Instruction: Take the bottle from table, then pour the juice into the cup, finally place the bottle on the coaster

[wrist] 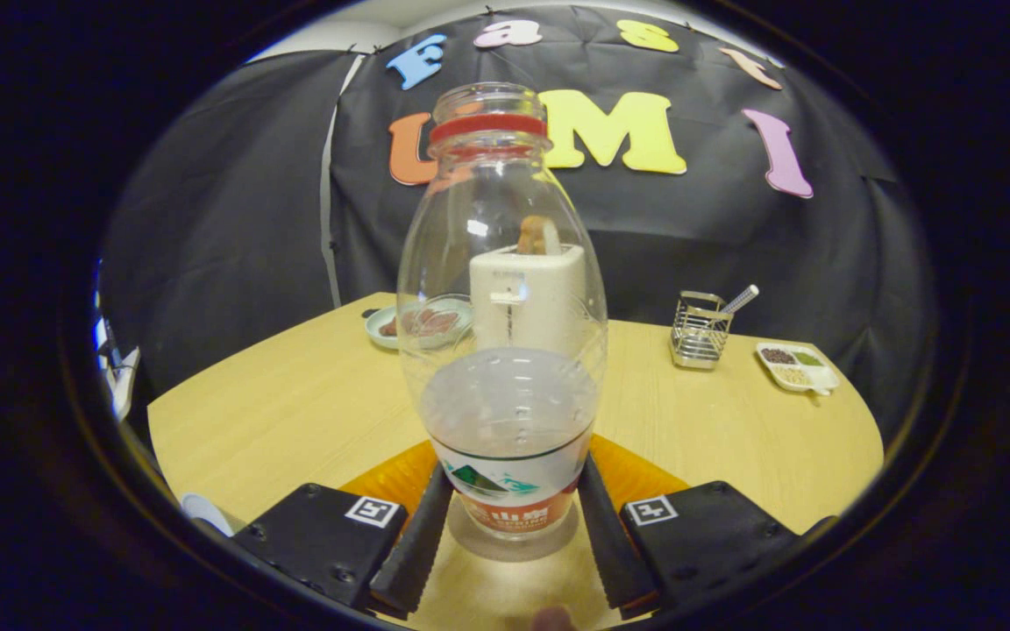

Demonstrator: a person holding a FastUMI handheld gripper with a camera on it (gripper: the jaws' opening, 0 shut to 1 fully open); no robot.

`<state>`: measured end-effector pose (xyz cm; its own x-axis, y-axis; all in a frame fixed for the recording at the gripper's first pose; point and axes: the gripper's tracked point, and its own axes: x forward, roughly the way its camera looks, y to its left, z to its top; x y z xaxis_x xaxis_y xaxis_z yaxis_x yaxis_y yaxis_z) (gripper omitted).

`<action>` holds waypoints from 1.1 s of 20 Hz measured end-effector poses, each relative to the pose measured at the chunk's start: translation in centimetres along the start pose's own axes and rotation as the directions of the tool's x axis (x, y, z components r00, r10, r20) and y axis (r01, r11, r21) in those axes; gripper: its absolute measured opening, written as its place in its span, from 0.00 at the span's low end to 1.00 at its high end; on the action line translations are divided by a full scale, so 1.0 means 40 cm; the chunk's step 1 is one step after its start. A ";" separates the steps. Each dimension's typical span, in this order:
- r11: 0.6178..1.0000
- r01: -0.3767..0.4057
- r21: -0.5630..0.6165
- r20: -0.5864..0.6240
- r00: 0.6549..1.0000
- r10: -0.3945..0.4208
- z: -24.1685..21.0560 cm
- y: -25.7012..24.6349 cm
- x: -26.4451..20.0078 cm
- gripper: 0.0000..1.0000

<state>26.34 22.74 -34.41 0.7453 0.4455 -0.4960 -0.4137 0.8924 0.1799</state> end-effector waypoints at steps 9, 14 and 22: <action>1.000 0.014 -0.007 0.014 1.000 -0.014 -0.036 0.000 0.035 0.82; 0.999 0.036 -0.009 0.045 0.998 -0.035 -0.012 -0.005 0.017 0.90; 0.997 0.071 0.002 0.146 0.987 -0.070 0.107 0.001 -0.072 0.98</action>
<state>26.42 21.82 -29.34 0.8410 0.3872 -0.3778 -0.3590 0.9219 0.1457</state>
